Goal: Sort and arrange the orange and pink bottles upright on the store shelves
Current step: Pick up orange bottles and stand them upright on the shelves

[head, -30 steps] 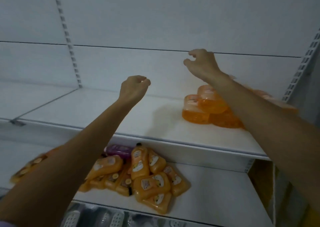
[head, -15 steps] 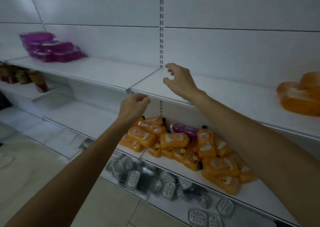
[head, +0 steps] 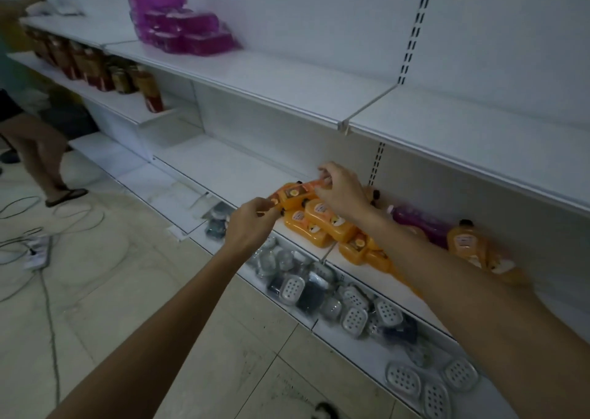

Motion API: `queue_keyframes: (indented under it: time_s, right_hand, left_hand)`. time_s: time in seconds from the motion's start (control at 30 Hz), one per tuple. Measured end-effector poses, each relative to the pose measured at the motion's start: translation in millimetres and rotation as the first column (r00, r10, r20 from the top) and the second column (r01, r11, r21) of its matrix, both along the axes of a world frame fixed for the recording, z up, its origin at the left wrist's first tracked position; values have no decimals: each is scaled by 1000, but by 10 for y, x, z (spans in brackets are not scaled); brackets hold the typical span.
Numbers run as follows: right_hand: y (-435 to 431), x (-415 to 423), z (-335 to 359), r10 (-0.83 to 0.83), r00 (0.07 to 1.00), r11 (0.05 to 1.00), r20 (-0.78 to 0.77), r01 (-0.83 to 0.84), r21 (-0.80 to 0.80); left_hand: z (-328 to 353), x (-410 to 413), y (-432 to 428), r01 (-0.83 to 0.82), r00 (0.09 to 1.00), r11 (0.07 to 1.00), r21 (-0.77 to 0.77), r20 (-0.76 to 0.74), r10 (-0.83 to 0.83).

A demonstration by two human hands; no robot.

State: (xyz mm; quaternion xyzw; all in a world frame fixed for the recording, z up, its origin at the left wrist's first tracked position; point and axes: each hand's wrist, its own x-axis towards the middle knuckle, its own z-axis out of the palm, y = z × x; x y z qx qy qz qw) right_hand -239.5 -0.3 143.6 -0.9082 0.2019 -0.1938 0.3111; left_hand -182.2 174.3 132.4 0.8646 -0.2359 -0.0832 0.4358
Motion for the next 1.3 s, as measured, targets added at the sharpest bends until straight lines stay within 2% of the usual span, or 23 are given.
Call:
queue_keyframes:
  time_s: [0.27,0.47,0.67,0.77,0.87,0.93,1.07,1.1,1.2,1.3]
  right_hand:
    - [-323,489,-840,-48,980,982,-192,81,171]
    - [-709,900,-1339,-130,949,951,-286,201,236]
    - [-843,1359,-1556,-152,917,944,-369,245,220]
    - [-829,1515,-1682,-222,888,937,-402,308,162]
    - [-871,1530,-1784,-361,802,901,-476,432,46]
    - [-892,1494,-1820,-396,738,880,-546,475,5]
    - [-929,1484,-1845,-336,719,923,-608,380,-61]
    - [-941,1471,-1845,-316,713,934,-626,348,-75]
    - [-968,1398,-1861,-275,670,961,-690,190,-199]
    - [-995,1317,-1866,-284,641,958,-713,161,-237]
  left_hand:
    - [-547,584,-227,33,997,995,89,-79,-26]
    - [-878,1119,-659,107,990,981,164,-109,-89]
    - [-1280,1549,-861,155,977,957,247,-185,-111]
    - [-1428,1804,-896,185,972,944,273,-190,-135]
    - [-1540,2027,-948,248,946,925,289,-276,-168]
    - [-1600,2070,-994,296,913,903,311,-369,-173]
    - [-1813,1950,-1129,398,864,834,383,-462,-200]
    - [-1852,1902,-1181,401,851,840,366,-489,-193]
    - [-1905,1797,-1363,270,781,940,209,-619,-87]
    - [-2010,1807,-1566,49,641,983,179,-760,106]
